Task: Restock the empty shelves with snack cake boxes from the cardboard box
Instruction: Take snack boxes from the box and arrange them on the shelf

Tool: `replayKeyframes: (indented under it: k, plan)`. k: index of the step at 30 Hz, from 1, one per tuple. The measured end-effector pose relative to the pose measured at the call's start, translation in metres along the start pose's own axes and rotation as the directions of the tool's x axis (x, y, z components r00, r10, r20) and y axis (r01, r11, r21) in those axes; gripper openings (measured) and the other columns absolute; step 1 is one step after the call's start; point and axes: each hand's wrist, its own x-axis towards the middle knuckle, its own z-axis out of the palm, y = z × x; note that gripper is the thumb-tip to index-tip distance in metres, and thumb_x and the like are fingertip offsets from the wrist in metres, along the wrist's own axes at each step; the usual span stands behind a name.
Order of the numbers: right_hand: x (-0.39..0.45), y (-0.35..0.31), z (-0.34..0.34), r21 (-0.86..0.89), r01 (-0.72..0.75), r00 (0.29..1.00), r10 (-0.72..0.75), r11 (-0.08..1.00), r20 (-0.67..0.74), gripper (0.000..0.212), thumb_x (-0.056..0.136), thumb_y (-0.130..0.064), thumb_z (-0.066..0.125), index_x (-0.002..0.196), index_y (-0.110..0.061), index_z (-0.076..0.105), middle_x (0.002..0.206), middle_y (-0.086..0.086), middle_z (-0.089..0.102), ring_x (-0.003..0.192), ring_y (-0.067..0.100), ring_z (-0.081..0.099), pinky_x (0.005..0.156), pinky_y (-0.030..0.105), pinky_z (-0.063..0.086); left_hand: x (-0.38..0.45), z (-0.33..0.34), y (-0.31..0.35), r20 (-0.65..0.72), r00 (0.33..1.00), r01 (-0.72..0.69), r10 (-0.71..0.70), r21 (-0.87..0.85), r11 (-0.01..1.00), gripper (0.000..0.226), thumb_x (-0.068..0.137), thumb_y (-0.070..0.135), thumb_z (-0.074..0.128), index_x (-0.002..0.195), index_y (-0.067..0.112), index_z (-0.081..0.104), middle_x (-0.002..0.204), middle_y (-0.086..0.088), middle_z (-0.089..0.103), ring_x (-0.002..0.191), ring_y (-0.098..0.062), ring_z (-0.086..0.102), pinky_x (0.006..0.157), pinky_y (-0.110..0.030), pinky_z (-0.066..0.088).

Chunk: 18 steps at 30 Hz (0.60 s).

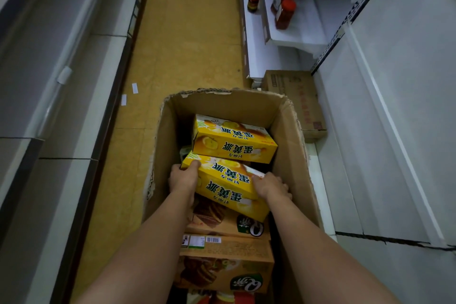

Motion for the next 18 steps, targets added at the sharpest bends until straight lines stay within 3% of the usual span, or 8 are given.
replayKeyframes:
  k: [3,6,8,10,13,16,18]
  plan:
    - [-0.010,-0.001,-0.008,-0.008,0.014,0.999,-0.014,1.000,0.044,0.059,0.096,-0.056,0.036,0.140,-0.017,0.041,0.145,0.011,0.039,0.135,0.035,0.032,0.108,0.045,0.027,-0.014,-0.012,0.001,0.021,1.000,0.017,-0.016,-0.007,1.000,0.053,0.084,0.036,0.065,0.130,0.012,0.051,0.123,-0.014,0.056,0.106,-0.036,0.056,0.092,-0.051,0.050]
    - [-0.017,-0.001,-0.010,0.061,0.062,0.993,-0.068,0.996,0.095,0.057,0.089,-0.063,0.037,0.117,-0.019,0.057,0.121,0.011,0.057,0.124,0.036,0.048,0.101,0.043,0.035,-0.035,-0.024,0.003,0.075,0.997,0.025,-0.026,0.015,1.000,0.049,0.080,0.036,0.068,0.121,0.012,0.057,0.111,-0.012,0.061,0.098,-0.032,0.058,0.088,-0.044,0.051]
    - [-0.031,-0.005,-0.013,0.146,0.085,0.985,-0.106,0.986,0.138,0.061,0.091,-0.062,0.039,0.124,-0.014,0.056,0.126,0.011,0.058,0.120,0.034,0.052,0.098,0.039,0.038,-0.050,-0.033,0.005,0.126,0.992,0.006,-0.011,0.041,0.999,0.051,0.074,0.038,0.071,0.117,0.014,0.060,0.108,-0.010,0.063,0.094,-0.029,0.061,0.081,-0.038,0.052]
    - [-0.047,-0.009,-0.017,0.216,0.093,0.968,-0.139,0.972,0.209,0.065,0.093,-0.059,0.043,0.131,-0.006,0.052,0.131,0.014,0.055,0.118,0.032,0.054,0.090,0.034,0.042,-0.066,-0.040,0.010,0.202,0.979,-0.027,0.015,0.059,0.998,0.038,0.075,0.034,0.071,0.108,0.016,0.062,0.102,-0.008,0.064,0.084,-0.024,0.061,0.070,-0.031,0.050]
    - [-0.072,-0.007,-0.029,0.364,0.042,0.918,-0.180,0.930,0.354,0.064,0.088,-0.065,0.046,0.121,-0.012,0.059,0.113,0.012,0.066,0.104,0.029,0.063,0.093,0.038,0.047,-0.090,-0.048,0.019,0.301,0.952,-0.071,0.060,0.025,0.997,0.018,0.082,0.028,0.068,0.096,0.019,0.062,0.104,-0.010,0.066,0.084,-0.024,0.062,0.071,-0.032,0.050]
    - [-0.080,0.002,-0.039,0.478,0.029,0.878,-0.251,0.878,0.407,0.053,0.084,-0.066,0.050,0.108,-0.020,0.064,0.102,0.009,0.071,0.095,0.026,0.066,0.094,0.042,0.050,-0.111,-0.055,0.022,0.344,0.930,-0.135,0.127,-0.002,0.991,0.042,0.083,0.032,0.068,0.121,0.018,0.057,0.114,-0.009,0.064,0.098,-0.026,0.062,0.072,-0.033,0.050]
    - [-0.092,0.006,-0.043,0.561,0.030,0.872,-0.296,0.828,0.390,0.053,0.084,-0.064,0.053,0.111,-0.019,0.064,0.101,0.008,0.072,0.091,0.024,0.067,0.080,0.038,0.053,-0.123,-0.054,0.019,0.287,0.941,-0.163,0.177,-0.073,0.984,0.067,0.082,0.036,0.071,0.139,0.020,0.040,0.132,-0.008,0.054,0.110,-0.028,0.057,0.081,-0.037,0.050]
